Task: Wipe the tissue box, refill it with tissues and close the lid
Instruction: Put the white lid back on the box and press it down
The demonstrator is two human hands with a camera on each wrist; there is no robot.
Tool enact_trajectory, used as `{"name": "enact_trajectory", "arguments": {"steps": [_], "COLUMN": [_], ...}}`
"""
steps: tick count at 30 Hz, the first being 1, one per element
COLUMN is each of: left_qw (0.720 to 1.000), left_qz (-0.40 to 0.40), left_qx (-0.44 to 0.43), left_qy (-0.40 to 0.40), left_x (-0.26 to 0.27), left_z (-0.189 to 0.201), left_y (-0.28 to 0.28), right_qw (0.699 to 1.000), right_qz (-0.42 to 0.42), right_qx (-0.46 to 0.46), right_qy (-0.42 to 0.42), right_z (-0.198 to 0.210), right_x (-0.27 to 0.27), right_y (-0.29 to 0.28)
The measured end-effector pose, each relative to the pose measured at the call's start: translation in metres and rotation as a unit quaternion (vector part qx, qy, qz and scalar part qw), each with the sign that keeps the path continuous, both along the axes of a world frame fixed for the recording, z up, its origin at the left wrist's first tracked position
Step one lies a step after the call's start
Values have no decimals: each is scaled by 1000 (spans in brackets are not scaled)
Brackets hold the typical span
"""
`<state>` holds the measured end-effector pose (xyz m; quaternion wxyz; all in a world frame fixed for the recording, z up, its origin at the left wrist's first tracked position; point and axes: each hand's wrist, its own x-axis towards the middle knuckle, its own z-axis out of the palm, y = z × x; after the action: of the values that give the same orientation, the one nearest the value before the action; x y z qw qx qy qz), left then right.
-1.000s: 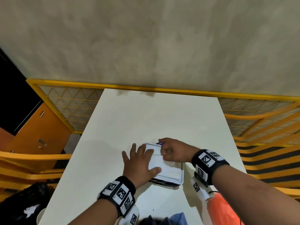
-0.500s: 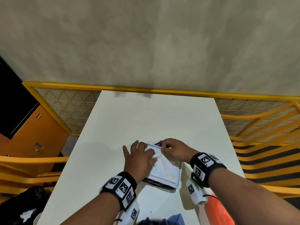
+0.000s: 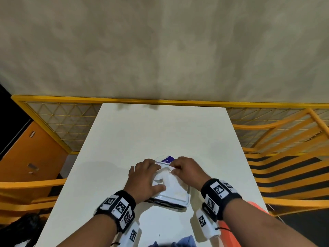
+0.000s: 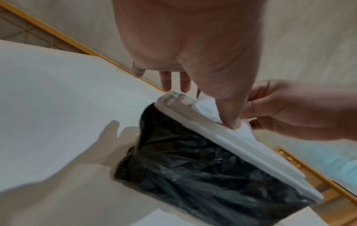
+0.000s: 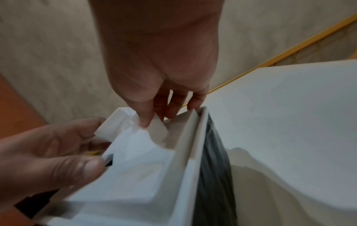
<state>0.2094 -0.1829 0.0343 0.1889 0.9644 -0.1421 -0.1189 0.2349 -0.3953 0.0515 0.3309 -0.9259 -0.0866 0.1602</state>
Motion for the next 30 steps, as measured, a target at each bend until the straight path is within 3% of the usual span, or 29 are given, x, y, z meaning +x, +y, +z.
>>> {"name": "enact_trajectory", "arguments": {"steps": [4, 8, 12, 15, 18, 20, 30], "left_qw": [999, 995, 982, 980, 984, 985, 989], "left_qz": [29, 76, 134, 143, 155, 153, 132], "left_qx": [-23, -28, -92, -74, -66, -73, -47], "left_qy": [-40, -59, -93, -121, -55, -28, -52], "left_x": [-8, -20, -25, -18, -10, -4, -7], "left_z": [-7, -18, -19, -19, -6, 0, -5], "left_y": [-2, -9, -13, -15, -18, -17, -5], "right_qw": [999, 998, 995, 993, 983, 978, 988], "right_qz": [-41, -31, -68, -84, -65, -64, -127], "right_qx": [33, 57, 77, -40, -158, -186, -85], "right_qy": [-8, 14, -12, -76, -59, -64, -35], "right_z": [2, 2, 7, 7, 0, -5, -7], "right_x": [2, 4, 1, -16, -32, -31, -21], "right_y": [-1, 3, 3, 2, 5, 8, 4]}}
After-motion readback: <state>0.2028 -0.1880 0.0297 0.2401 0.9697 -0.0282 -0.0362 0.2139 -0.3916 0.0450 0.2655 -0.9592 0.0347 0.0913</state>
